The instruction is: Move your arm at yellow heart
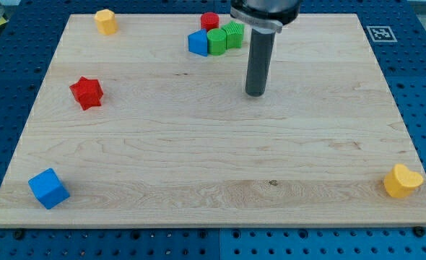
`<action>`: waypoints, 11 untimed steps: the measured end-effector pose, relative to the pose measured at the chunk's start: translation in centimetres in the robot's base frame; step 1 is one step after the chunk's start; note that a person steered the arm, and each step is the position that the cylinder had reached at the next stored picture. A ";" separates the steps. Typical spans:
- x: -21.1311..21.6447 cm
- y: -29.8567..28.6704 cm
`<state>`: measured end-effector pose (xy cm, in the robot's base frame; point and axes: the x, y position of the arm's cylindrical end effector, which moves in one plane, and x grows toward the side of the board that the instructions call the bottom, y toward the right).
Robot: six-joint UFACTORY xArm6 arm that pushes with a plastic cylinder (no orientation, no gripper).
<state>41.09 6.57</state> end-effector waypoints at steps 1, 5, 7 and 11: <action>0.0 0.1; 15.2 26.5; 20.4 25.5; 17.7 22.1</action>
